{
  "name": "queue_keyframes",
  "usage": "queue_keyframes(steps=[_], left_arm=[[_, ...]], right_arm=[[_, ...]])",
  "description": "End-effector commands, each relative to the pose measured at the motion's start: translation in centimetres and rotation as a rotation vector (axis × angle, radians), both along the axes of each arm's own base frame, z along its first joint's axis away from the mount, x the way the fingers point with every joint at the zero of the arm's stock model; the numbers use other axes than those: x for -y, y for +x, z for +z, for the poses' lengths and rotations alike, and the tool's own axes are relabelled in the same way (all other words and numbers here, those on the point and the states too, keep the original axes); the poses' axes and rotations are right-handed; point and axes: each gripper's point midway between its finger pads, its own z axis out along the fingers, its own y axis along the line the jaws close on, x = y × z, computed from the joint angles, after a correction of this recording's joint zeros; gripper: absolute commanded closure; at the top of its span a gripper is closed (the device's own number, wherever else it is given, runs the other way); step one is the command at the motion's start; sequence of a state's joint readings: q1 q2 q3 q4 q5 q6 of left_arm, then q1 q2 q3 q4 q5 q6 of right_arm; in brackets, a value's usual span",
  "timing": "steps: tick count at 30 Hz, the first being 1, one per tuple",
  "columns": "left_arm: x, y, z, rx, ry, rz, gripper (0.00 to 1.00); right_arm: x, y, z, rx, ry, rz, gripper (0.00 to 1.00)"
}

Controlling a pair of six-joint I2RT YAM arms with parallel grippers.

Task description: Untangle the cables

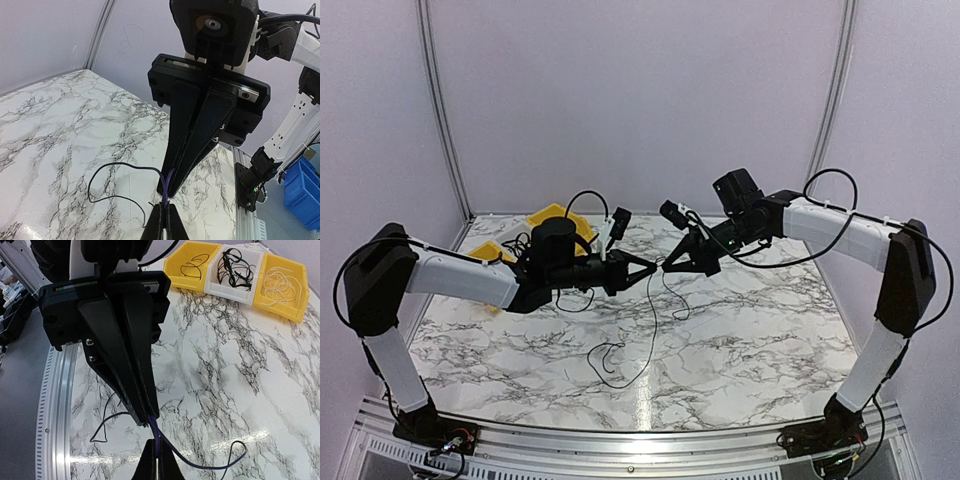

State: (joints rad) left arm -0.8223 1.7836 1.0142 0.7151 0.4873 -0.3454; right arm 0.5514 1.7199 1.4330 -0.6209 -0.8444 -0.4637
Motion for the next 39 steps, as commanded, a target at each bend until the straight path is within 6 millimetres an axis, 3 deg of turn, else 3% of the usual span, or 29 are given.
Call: queue_keyframes(steps=[1, 7, 11, 18, 36, 39], left_arm=[[-1.7, -0.3, 0.2, -0.009, -0.016, 0.028, 0.98], [-2.0, -0.3, 0.7, -0.007, -0.055, 0.034, 0.94], [-1.9, 0.4, 1.3, -0.014, -0.088, 0.059, 0.72], [-1.6, 0.5, 2.6, 0.026, -0.112, 0.059, 0.60], [0.9, 1.7, 1.6, 0.069, -0.081, 0.097, 0.65], [0.9, 1.6, 1.2, 0.066, -0.068, 0.090, 0.78]], right_arm=[[2.2, 1.8, 1.9, 0.085, 0.006, -0.073, 1.00], [2.7, 1.8, 1.0, 0.087, -0.036, -0.078, 1.00], [2.2, 1.4, 0.8, 0.080, -0.041, -0.059, 1.00], [1.8, 1.5, 0.3, 0.066, -0.061, -0.061, 1.00], [0.2, 1.0, 0.5, 0.043, -0.053, -0.032, 1.00], [0.2, 1.0, 0.4, 0.039, -0.055, -0.033, 1.00]])
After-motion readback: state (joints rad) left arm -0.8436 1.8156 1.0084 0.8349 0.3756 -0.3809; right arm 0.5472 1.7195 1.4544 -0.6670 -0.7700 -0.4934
